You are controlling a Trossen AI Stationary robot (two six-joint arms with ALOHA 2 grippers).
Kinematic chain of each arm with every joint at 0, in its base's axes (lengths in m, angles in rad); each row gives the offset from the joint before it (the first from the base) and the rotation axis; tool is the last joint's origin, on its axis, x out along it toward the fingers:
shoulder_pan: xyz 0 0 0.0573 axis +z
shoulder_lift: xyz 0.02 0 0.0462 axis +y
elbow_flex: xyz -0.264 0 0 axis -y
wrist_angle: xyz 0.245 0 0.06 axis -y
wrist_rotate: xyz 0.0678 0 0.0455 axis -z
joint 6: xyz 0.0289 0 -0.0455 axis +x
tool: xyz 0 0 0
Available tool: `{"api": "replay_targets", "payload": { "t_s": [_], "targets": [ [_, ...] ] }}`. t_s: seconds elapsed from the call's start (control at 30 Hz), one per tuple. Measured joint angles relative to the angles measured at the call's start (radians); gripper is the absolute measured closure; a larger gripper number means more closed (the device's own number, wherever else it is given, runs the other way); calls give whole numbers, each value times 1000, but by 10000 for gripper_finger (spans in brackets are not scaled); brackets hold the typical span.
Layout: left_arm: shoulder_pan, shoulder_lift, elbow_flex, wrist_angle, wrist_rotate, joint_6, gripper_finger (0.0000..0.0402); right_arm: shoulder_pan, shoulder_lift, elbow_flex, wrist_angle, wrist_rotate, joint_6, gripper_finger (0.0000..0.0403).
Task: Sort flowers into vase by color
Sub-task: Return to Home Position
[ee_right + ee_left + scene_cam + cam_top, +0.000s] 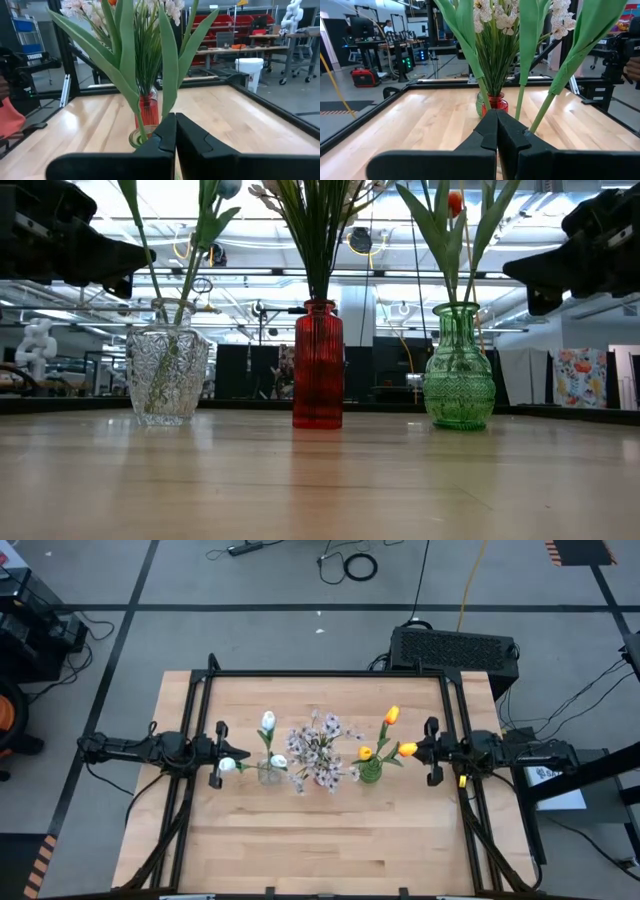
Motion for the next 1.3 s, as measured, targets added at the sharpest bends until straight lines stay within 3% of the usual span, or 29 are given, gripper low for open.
{"api": "replay_targets", "payload": {
  "t_s": [0.27, 1.3],
  "targets": [
    [14, 1, 0, 3, -26, 45, 401, 0, 3, 0, -1, -2, 10, 403],
    [35, 2, 0, -5, 30, 50, 402, -1, 3, 0, -1, -1, 30, 403]
  ]
}}
